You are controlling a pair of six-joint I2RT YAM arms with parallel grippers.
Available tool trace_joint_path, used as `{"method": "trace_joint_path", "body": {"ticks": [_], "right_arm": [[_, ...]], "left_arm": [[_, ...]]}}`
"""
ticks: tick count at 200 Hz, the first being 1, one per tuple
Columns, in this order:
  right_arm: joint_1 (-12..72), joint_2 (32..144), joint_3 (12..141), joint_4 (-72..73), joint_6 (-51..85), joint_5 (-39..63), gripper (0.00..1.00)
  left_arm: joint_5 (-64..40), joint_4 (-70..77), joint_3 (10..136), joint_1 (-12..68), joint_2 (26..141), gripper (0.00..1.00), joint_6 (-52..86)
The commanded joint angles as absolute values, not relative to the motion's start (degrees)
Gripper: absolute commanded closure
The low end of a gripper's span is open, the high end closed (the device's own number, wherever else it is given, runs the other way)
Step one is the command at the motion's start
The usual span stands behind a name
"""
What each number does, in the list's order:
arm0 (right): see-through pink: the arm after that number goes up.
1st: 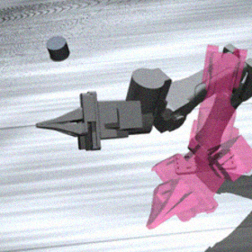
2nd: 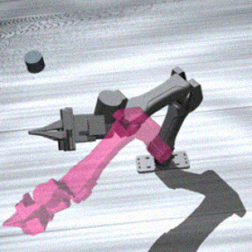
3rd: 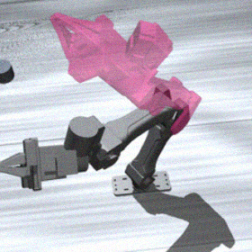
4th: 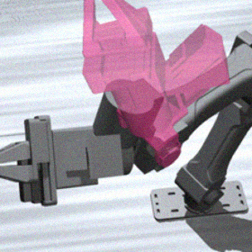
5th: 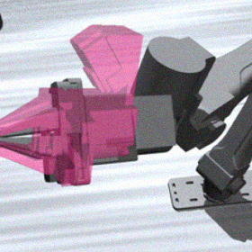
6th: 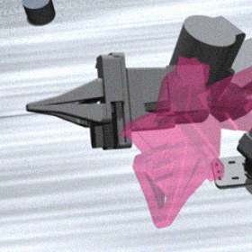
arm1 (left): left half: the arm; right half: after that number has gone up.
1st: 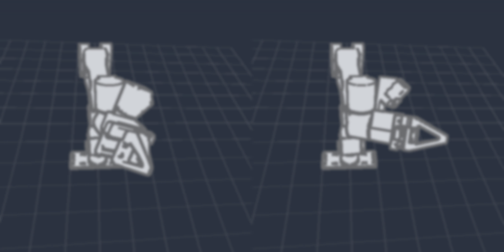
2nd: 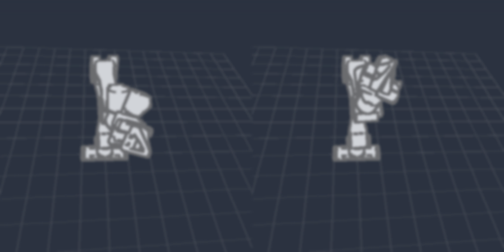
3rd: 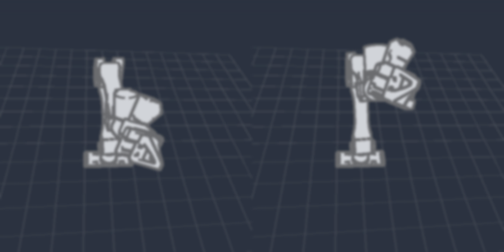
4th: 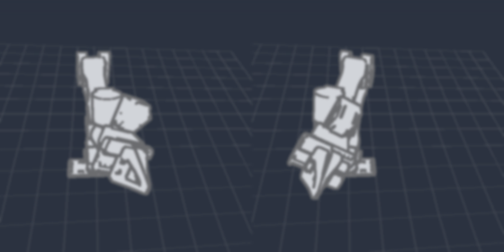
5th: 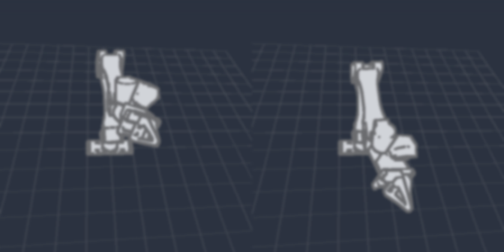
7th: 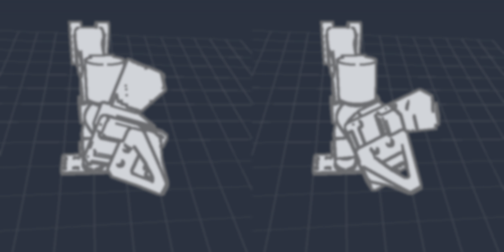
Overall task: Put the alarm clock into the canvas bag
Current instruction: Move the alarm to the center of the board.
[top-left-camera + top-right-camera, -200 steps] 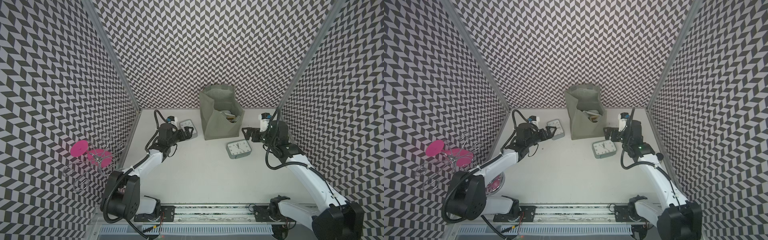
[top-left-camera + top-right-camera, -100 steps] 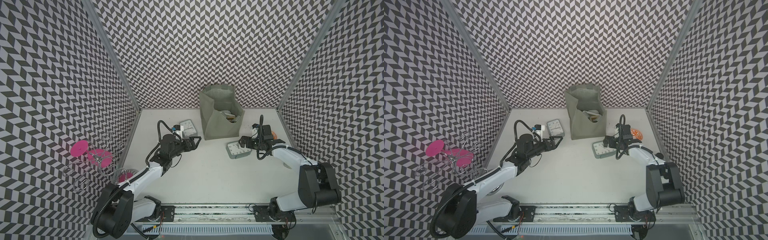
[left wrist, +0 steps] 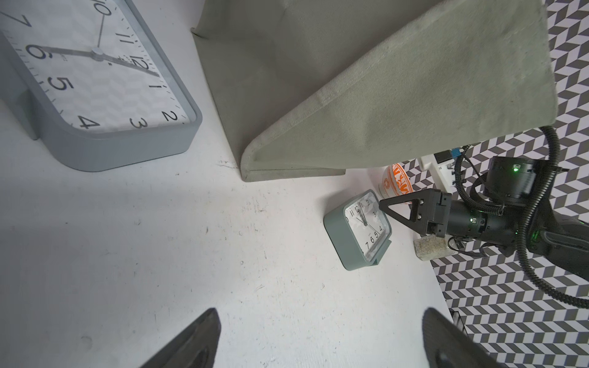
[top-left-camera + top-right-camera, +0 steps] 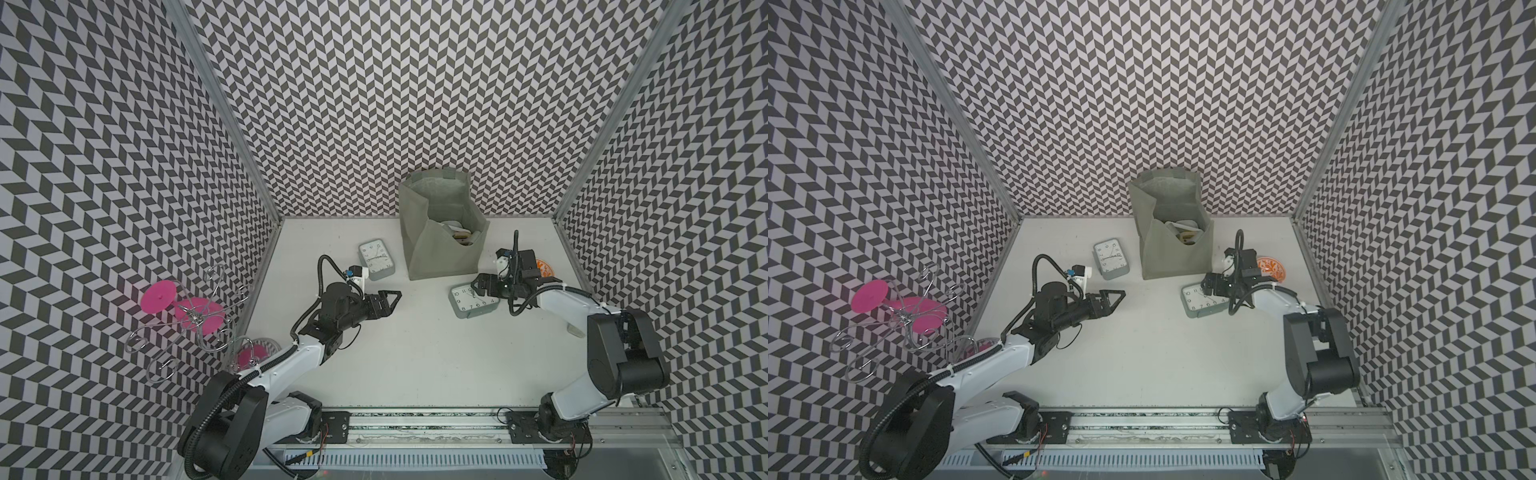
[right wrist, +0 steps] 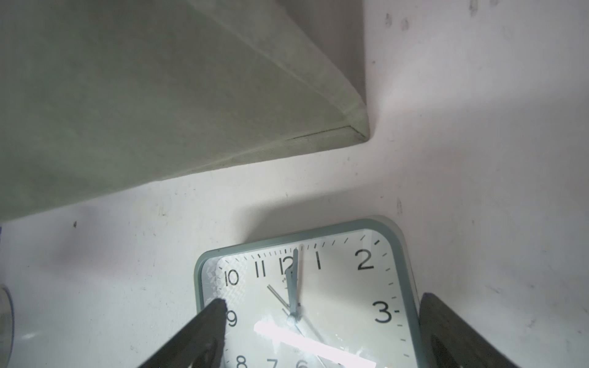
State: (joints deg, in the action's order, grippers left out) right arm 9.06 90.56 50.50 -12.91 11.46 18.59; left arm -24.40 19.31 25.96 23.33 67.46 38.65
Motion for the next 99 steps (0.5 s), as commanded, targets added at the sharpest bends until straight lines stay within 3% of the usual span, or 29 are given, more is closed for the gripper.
{"method": "trace_joint_path", "body": {"ticks": [1,17,56,99], "right_arm": [[12.2,90.7,48.0,-9.8,10.2,24.4,0.11],[15.0,90.2,45.9,-8.0,11.6,27.2,0.16],[24.5,88.6,41.4,-2.5,16.0,30.8,0.17],[26.6,87.2,41.3,0.1,18.0,34.8,0.19]], "left_arm": [[-24.9,20.9,24.9,23.5,66.1,0.02,37.8],[-24.6,20.4,24.4,23.5,65.7,0.02,37.7],[-24.6,19.2,22.4,23.7,66.5,0.02,38.0],[-24.9,20.6,21.1,23.8,69.8,0.02,38.4]]}}
